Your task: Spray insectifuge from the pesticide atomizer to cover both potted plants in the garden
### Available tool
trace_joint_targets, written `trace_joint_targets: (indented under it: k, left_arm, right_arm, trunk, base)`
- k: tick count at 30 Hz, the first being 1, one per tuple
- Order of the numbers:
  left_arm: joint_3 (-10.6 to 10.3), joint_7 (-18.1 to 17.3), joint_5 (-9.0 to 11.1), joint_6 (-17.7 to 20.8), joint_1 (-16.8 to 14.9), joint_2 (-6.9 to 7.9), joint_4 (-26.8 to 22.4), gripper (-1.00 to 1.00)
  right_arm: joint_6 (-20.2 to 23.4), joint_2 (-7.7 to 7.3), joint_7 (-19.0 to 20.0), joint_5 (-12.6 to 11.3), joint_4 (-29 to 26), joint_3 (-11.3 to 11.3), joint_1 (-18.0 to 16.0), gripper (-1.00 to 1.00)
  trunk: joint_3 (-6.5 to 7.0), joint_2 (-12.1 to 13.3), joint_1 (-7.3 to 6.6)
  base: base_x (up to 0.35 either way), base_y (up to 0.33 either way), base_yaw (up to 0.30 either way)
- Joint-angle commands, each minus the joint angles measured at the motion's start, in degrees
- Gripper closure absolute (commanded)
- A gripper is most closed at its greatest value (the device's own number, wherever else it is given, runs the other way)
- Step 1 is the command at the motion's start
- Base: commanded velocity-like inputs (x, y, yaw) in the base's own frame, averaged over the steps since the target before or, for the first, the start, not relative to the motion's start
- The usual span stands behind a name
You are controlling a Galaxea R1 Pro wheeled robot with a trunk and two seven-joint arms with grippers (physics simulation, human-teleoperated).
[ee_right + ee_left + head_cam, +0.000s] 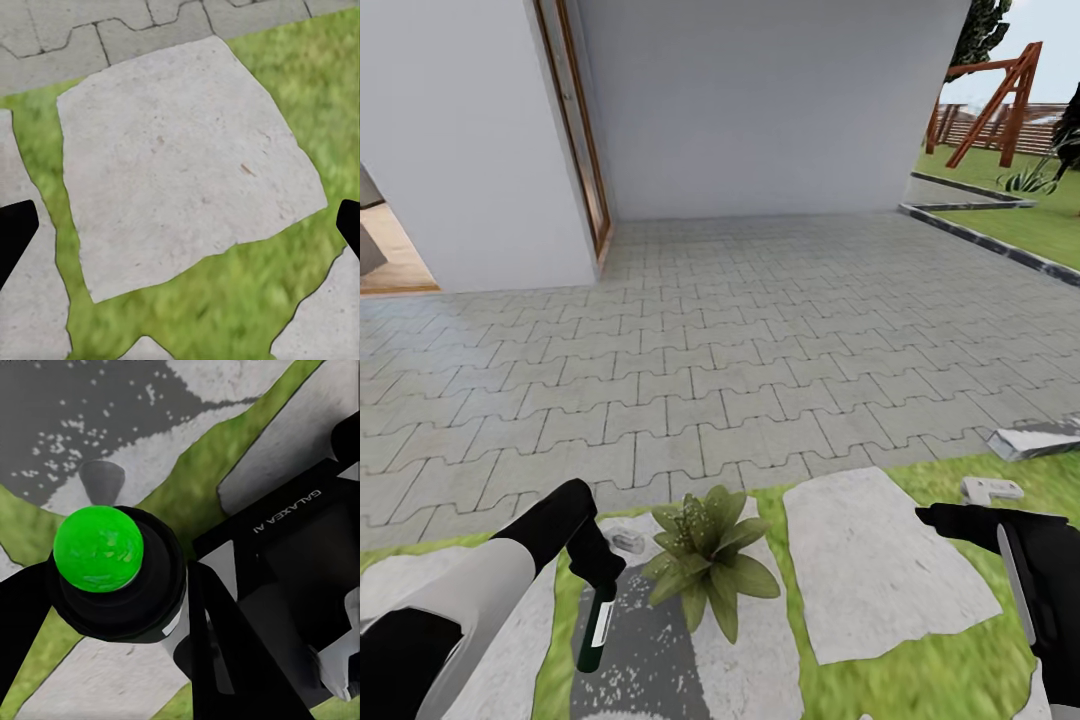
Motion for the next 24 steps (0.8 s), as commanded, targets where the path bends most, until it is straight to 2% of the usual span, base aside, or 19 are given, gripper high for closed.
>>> trace_joint_targets:
  k: [1,16,24]
  left_arm:
    - [-0.15,-0.58,-0.48,0.36,-0.01,-0.01,-0.12,1.00]
    - [-0.11,-0.58,-0.55,0.37,-0.01,0.08,-0.11,1.00]
    - [-0.05,-0.58,-0.53,0.37,-0.43,-0.03,-0.11,1.00]
  right_arm:
    - [0.21,0.00,0.60,0.58,-0.06,-0.04,-0.04,-1.00]
    - [0.21,-0.01,0.62,0.54,-0.06,-0.08,-0.04,-1.00]
    - [0.21,-0.01,0.62,0.60,-0.04,-0.06,-0.04,-1.00]
  trunk:
    - [-0.06,-0.02,-0.01]
    - [-1.28,-0.02,-0.01]
    - [-1.65,-0.02,-0.01]
  base:
    - [0.000,0.000,0.005]
    - [0.001,0.000,0.000]
    - [0.137,0.000,0.000]
